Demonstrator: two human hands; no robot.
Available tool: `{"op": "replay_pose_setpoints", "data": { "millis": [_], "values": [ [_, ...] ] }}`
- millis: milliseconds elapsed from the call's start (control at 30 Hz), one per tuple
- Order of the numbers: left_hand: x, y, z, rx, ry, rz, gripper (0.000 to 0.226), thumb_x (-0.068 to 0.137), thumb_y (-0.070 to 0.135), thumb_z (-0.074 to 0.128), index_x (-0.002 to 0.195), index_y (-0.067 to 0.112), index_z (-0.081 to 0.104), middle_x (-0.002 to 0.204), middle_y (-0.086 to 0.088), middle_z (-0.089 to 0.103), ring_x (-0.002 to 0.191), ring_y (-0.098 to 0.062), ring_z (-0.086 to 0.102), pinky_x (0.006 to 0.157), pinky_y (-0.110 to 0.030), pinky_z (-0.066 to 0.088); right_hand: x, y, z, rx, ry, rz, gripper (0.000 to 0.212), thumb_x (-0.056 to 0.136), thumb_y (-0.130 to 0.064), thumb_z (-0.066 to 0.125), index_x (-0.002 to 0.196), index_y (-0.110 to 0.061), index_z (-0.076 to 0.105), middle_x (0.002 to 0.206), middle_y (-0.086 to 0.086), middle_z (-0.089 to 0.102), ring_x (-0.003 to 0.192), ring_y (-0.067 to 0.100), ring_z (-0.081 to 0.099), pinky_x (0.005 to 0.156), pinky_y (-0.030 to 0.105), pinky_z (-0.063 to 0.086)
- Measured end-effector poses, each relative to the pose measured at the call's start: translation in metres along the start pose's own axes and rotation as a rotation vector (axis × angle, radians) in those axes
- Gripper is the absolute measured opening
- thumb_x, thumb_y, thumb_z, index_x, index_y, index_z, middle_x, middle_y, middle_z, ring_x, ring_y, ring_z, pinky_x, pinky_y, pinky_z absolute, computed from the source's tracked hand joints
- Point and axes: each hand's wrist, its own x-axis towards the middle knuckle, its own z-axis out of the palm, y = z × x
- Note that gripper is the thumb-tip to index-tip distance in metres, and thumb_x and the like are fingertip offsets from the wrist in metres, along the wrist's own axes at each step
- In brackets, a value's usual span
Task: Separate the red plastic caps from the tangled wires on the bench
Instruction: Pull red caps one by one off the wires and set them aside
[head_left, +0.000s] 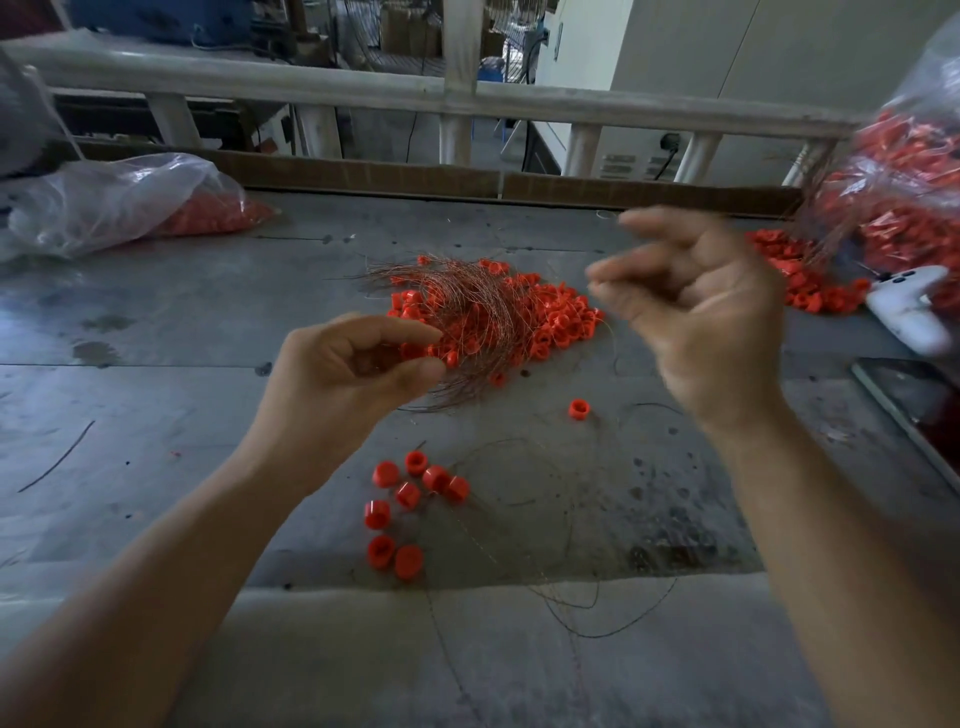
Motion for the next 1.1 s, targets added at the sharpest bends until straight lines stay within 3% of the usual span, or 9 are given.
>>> {"op": "replay_pose_setpoints", "data": {
  "millis": [100, 267, 367, 500, 633, 767, 967, 1100],
  "values": [
    [-0.003, 0.003, 0.009, 0.099, -0.059, 0.078, 0.025, 0.055, 0.048, 0.067, 0.077, 0.036, 0.069, 0.078, 0.004, 0.066, 0.071, -0.008, 0.062, 0.068, -0.019, 0.053, -0.014, 0.005, 0.021, -0.096, -0.211, -0.008, 0.040, 0.073, -0.001, 0.069, 0.099, -0.028, 0.055, 0.078, -0.017, 0.066, 0.079, 0.001, 0.066, 0.076, 0.017, 0.050],
    [-0.006, 0.005, 0.018, 0.253, -0.094, 0.204, 0.015, 0.063, 0.044, 0.062, 0.077, 0.038, 0.063, 0.076, 0.007, 0.064, 0.067, -0.011, 0.060, 0.065, -0.032, 0.053, -0.023, 0.007, 0.036, -0.125, -0.348, -0.038, 0.039, 0.072, 0.004, 0.070, 0.096, -0.021, 0.053, 0.081, -0.008, 0.060, 0.079, 0.010, 0.064, 0.075, 0.016, 0.052],
    [-0.006, 0.006, 0.018, 0.247, -0.088, 0.214, 0.011, 0.065, 0.037, 0.061, 0.075, 0.035, 0.063, 0.072, 0.009, 0.063, 0.064, -0.009, 0.059, 0.062, -0.030, 0.052, -0.024, 0.007, 0.037, -0.152, -0.356, -0.051, 0.036, 0.071, 0.005, 0.070, 0.096, -0.017, 0.056, 0.080, -0.004, 0.060, 0.078, 0.013, 0.063, 0.073, 0.016, 0.052],
    [-0.006, 0.005, 0.017, 0.190, -0.049, 0.171, 0.011, 0.063, 0.035, 0.062, 0.072, 0.031, 0.065, 0.069, 0.009, 0.063, 0.061, -0.004, 0.058, 0.060, -0.019, 0.050, -0.021, 0.009, 0.033, -0.350, -0.388, -0.121, 0.017, 0.075, -0.006, 0.069, 0.091, -0.004, 0.068, 0.081, -0.001, 0.062, 0.072, 0.007, 0.060, 0.067, 0.014, 0.050],
    [-0.005, 0.004, 0.017, 0.100, -0.018, 0.070, 0.017, 0.060, 0.026, 0.066, 0.077, 0.029, 0.068, 0.074, 0.006, 0.067, 0.065, -0.007, 0.061, 0.065, -0.021, 0.053, -0.017, 0.009, 0.029, -0.432, -0.373, -0.127, 0.008, 0.076, -0.005, 0.067, 0.083, -0.004, 0.071, 0.078, -0.004, 0.059, 0.072, -0.006, 0.050, 0.065, 0.005, 0.038],
    [-0.004, 0.004, 0.015, 0.018, -0.054, 0.027, 0.032, 0.060, 0.018, 0.065, 0.091, 0.025, 0.068, 0.082, 0.008, 0.069, 0.073, -0.010, 0.066, 0.070, -0.017, 0.053, -0.015, 0.005, 0.023, -0.413, -0.259, -0.126, 0.006, 0.078, -0.008, 0.067, 0.082, -0.007, 0.071, 0.078, 0.000, 0.059, 0.066, -0.007, 0.049, 0.061, 0.005, 0.037],
    [-0.005, 0.007, 0.018, -0.105, -0.058, -0.018, 0.033, 0.054, 0.014, 0.067, 0.086, 0.022, 0.066, 0.080, 0.005, 0.072, 0.073, -0.011, 0.069, 0.065, -0.016, 0.053, -0.015, -0.002, 0.022, -0.419, -0.222, -0.131, 0.006, 0.078, -0.009, 0.067, 0.082, -0.007, 0.071, 0.078, -0.001, 0.057, 0.065, 0.005, 0.053, 0.062, 0.011, 0.042],
    [-0.005, 0.008, 0.017, -0.086, -0.067, -0.027, 0.027, 0.054, 0.013, 0.068, 0.080, 0.020, 0.069, 0.081, -0.001, 0.073, 0.075, -0.014, 0.069, 0.068, -0.017, 0.054, -0.018, -0.002, 0.025, -0.410, -0.247, -0.124, 0.005, 0.077, -0.007, 0.067, 0.081, -0.006, 0.071, 0.076, 0.001, 0.057, 0.063, -0.004, 0.047, 0.059, 0.007, 0.037]
  ]
}}
